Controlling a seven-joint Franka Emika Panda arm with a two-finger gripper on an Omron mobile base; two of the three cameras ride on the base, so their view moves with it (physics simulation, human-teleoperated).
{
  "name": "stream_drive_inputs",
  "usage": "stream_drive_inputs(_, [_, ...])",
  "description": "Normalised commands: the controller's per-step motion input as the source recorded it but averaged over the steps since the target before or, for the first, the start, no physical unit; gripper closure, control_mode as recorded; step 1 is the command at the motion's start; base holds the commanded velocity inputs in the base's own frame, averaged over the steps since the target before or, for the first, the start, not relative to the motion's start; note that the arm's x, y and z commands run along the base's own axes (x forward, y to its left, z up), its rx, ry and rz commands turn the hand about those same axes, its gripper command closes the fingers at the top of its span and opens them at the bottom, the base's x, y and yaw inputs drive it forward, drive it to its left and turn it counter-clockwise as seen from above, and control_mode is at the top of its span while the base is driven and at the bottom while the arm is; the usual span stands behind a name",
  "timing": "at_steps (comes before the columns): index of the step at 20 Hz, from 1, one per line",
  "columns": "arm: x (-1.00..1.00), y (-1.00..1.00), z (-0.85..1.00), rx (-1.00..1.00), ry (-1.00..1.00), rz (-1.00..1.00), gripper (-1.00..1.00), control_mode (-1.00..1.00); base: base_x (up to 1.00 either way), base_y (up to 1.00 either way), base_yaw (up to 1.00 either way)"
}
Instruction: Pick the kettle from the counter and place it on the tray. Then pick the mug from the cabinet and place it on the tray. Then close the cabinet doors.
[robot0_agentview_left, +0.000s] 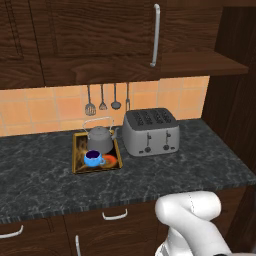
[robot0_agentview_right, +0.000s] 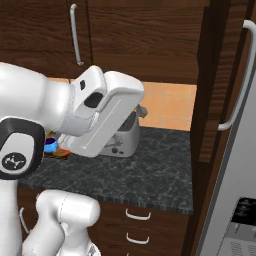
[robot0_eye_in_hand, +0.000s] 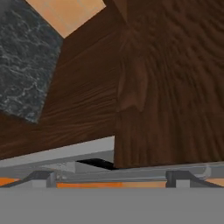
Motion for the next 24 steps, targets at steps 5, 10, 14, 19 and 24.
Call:
stream_drive_inputs(5, [-0.45, -0.17, 0.12, 0.0, 0.0, -0.14, -1.0, -1.0, 0.0, 0.0, 0.0])
stream_drive_inputs(10, [-0.3, -0.39, 0.16, 0.0, 0.0, -0.04, -1.0, -1.0, 0.0, 0.0, 0.0])
stream_drive_inputs(14, [-0.15, -0.53, 0.11, 0.0, 0.01, 0.0, -1.0, -1.0, 0.0, 0.0, 0.0])
stream_drive_inputs(19, [-0.19, -0.4, 0.02, -0.05, 0.0, 0.0, -1.0, -1.0, 0.0, 0.0, 0.0])
stream_drive_inputs(24, [0.01, -0.5, 0.0, -0.06, 0.04, -0.01, -1.0, -1.0, 0.0, 0.0, 0.0])
